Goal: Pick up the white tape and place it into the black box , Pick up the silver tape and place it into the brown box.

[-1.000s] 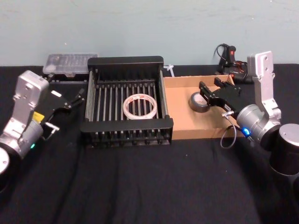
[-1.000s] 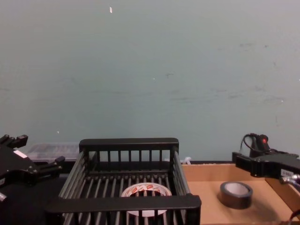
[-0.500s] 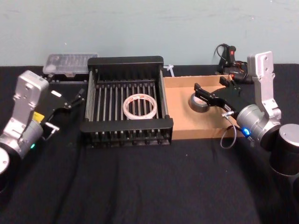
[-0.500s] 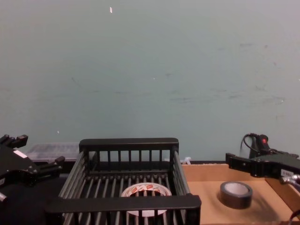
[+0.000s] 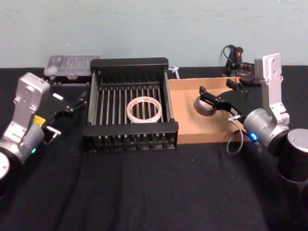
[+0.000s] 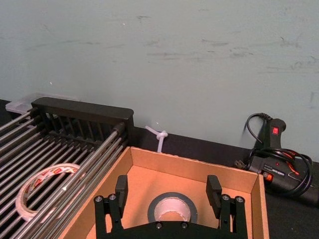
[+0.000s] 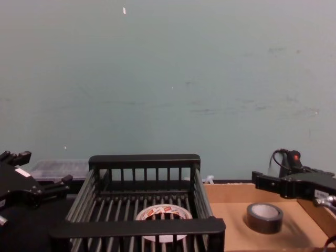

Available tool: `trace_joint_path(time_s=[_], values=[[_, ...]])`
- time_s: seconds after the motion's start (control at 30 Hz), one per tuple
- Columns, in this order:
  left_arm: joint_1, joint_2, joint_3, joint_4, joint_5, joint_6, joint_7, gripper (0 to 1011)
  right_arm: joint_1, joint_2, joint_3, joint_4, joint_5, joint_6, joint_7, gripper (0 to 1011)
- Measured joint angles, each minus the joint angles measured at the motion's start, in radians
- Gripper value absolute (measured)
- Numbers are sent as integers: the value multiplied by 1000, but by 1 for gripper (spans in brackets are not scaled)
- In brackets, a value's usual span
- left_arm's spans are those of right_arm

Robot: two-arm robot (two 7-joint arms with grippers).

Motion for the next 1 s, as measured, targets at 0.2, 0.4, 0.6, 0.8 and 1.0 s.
trace_joint_path(time_s=[0.2, 0.4, 0.6, 0.8, 1.0], values=[[0, 0, 0, 0, 0, 0, 0, 1001, -41, 4, 7, -54, -17, -17, -10, 1002], [0, 0, 0, 0, 0, 0, 0, 1001, -85, 6, 12, -106, -35, -35, -21, 1002], [0, 0, 0, 0, 0, 0, 0, 1001, -138, -1, 21, -154, -67, -71, -48, 1002], [0, 0, 0, 0, 0, 0, 0, 1001, -192, -5, 23, -197, -123, -113, -81, 1000], [0, 0, 0, 0, 0, 0, 0, 1001, -231, -12, 36, -226, -149, -123, -93, 1000]])
